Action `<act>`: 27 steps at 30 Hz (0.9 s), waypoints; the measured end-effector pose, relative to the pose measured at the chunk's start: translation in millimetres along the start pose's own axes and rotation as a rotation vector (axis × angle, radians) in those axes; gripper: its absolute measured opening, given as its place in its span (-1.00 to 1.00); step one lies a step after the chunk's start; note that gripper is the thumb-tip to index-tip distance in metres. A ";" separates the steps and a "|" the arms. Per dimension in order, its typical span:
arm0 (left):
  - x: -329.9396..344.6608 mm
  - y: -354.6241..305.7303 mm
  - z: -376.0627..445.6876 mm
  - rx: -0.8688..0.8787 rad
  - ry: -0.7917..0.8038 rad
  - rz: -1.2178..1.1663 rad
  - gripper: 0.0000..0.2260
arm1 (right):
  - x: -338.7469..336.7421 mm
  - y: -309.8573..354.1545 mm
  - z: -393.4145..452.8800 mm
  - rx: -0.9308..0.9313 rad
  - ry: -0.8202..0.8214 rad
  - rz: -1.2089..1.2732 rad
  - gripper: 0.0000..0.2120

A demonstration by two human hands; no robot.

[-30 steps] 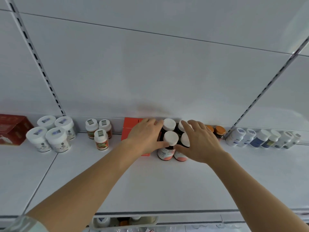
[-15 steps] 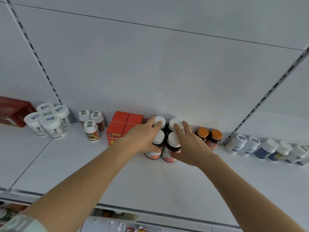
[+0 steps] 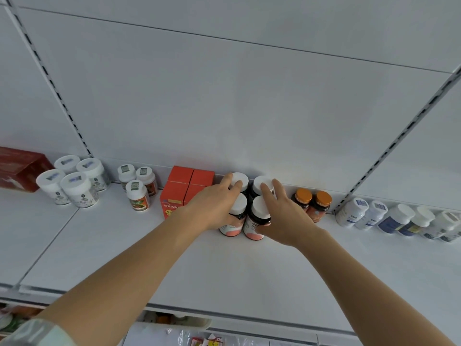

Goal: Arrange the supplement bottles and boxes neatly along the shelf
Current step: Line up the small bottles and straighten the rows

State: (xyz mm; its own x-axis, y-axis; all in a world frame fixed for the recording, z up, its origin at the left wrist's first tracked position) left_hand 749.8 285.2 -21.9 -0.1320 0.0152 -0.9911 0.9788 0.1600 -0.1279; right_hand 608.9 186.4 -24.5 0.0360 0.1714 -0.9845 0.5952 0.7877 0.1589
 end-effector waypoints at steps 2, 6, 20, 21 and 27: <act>-1.0 -0.7 -1.2 0.014 -0.028 0.005 -0.23 | -0.4 -0.2 -2.1 -0.007 0.004 -0.012 -0.01; -6.0 0.5 -1.7 0.020 -0.076 -0.020 -0.19 | -5.0 -2.4 -11.2 0.007 -0.001 -0.006 0.06; -28.6 -83.5 29.0 0.156 -0.298 -0.059 -0.54 | -29.6 -76.6 -48.4 0.109 -0.214 -0.092 -0.44; -27.5 -93.2 33.9 0.163 -0.291 -0.072 -0.57 | -28.8 -86.5 -49.9 0.116 -0.225 -0.086 -0.48; -7.6 -137.5 72.8 0.071 -0.216 -0.113 -0.66 | -28.7 -140.6 -47.5 0.080 -0.295 -0.109 -0.62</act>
State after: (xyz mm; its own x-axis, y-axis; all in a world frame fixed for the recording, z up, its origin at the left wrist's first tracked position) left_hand 627.6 191.2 0.5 -0.2119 -0.2117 -0.9541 0.9693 0.0792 -0.2328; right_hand 486.0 98.8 -15.1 0.1923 -0.0995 -0.9763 0.6691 0.7410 0.0563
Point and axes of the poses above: each hand's wrist, its own z-axis towards the middle knuckle, its own x-axis out of the palm, y = z × x, the point moved 4 cm from there along z, towards the middle knuckle, and after that the axes turned 5 degrees about x, right-handed, at the moved point
